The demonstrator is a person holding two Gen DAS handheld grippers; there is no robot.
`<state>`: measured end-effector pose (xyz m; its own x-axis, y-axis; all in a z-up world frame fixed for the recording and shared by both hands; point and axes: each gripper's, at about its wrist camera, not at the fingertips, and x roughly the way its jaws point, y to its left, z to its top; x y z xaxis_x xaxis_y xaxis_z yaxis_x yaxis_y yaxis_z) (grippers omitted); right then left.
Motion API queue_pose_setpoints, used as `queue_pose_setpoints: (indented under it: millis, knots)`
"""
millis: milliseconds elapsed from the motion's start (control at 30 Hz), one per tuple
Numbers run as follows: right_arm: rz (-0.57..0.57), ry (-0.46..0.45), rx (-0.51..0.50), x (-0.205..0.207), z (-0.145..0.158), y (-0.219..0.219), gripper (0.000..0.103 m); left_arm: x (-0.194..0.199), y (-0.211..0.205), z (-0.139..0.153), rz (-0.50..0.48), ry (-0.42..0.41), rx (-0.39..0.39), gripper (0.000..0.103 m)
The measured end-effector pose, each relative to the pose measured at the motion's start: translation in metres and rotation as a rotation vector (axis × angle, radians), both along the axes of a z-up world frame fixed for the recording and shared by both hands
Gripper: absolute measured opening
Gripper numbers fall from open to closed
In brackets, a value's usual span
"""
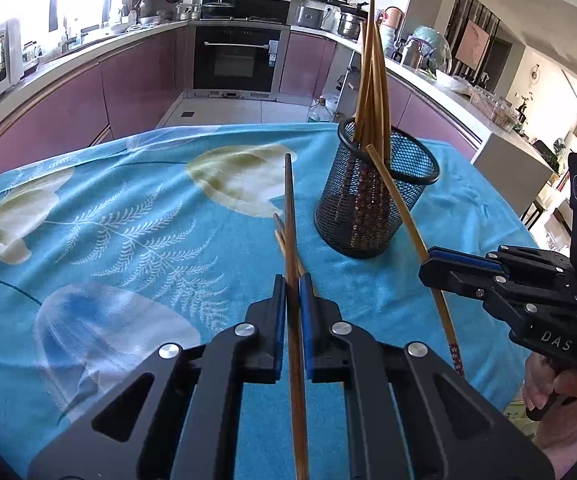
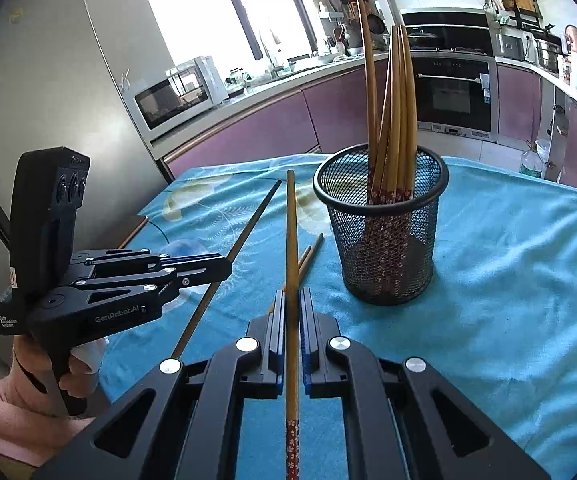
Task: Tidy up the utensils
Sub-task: 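Lift the chopstick upright with the right gripper above the mesh cup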
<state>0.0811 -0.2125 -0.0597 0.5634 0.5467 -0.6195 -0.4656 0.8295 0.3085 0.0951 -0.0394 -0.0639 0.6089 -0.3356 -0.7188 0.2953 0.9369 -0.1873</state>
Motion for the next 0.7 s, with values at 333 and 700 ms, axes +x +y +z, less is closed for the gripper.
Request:
queue_pose_setpoints:
  millis: [333,700]
  knots:
    - [-0.035,-0.068,0.096,-0.006,0.028,-0.026,0.006,-0.023,0.008,0.045,-0.056,-0.084,-0.09,0.008]
    - [-0.049,-0.128,0.133,-0.004,0.048,-0.037,0.006,-0.031,0.017,0.082,-0.062,-0.169,-0.154,0.008]
